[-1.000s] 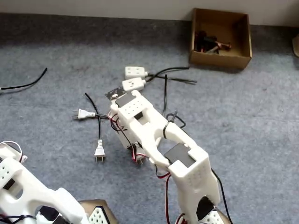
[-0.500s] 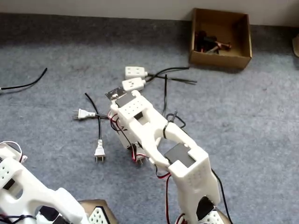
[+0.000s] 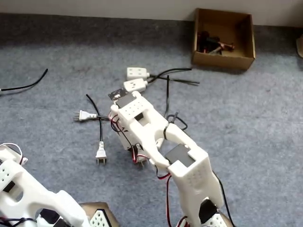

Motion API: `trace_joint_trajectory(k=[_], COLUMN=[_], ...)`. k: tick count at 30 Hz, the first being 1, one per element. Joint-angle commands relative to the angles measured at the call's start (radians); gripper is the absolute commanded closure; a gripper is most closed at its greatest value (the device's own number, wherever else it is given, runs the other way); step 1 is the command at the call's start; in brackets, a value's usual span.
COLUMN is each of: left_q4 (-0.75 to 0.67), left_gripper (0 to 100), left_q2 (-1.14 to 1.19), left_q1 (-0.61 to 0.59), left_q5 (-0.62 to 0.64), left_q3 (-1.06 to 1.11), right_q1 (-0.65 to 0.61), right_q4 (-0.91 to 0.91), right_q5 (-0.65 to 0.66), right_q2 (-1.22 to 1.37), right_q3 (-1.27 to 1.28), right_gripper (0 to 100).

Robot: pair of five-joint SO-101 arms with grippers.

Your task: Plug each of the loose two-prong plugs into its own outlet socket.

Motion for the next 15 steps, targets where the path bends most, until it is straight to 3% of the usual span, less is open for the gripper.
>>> trace_joint_trajectory(k=[1,15], left_q4=[-0.014,-0.014], left_gripper=[99,99], left_q2=[-0.024,-0.024], left_q1=[0.018,0.018], left_q5=[0.008,0.008], left_q3=[-0.007,-0.007], right_q1=[-0.004,-0.004], right_q4=[0.007,0.005], right_q5=[-0.009,-0.003], right_q2=[0.042,0.044], right_q3=[-0.024,-0.025], right_gripper=[94.6,94.5])
